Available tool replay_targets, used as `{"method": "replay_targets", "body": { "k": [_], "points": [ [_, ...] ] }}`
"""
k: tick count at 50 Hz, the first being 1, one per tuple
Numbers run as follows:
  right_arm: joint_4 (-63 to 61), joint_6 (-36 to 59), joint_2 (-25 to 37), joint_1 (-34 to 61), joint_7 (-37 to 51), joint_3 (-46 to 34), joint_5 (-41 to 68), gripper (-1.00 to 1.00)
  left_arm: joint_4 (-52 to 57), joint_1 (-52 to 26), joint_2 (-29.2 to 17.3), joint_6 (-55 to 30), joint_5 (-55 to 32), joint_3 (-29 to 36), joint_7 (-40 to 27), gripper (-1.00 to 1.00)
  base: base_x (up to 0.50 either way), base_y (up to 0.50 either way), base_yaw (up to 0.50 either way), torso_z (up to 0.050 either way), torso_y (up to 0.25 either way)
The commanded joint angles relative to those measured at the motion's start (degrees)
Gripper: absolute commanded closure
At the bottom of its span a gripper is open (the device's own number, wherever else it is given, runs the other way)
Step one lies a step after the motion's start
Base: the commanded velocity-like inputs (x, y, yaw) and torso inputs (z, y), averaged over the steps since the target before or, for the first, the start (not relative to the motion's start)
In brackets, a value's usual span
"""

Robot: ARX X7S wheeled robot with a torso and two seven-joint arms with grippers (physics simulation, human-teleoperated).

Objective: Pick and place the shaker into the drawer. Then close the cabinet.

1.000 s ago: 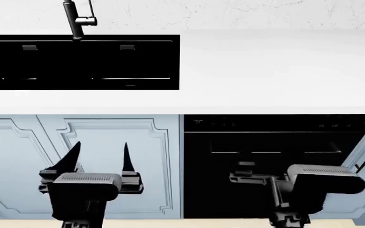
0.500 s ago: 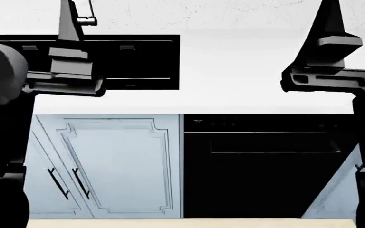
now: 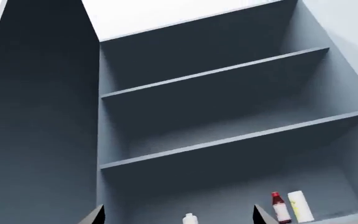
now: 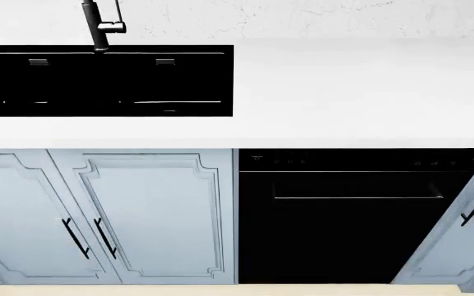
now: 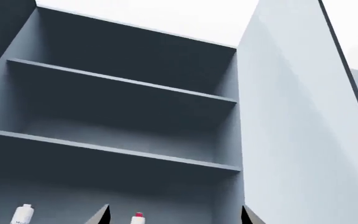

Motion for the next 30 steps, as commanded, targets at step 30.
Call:
{"method": "replay_targets", "body": {
  "k": [30],
  "points": [
    [62.34,1.06,-39.57,25.84,-66.73,22.86,-93.22,-1.00,-68.27,-30.57,41.29,-0.90,83.79,-24.57,64.93,-1.00,0.00,0.00,0.00,0.000,0.000]
  ]
}}
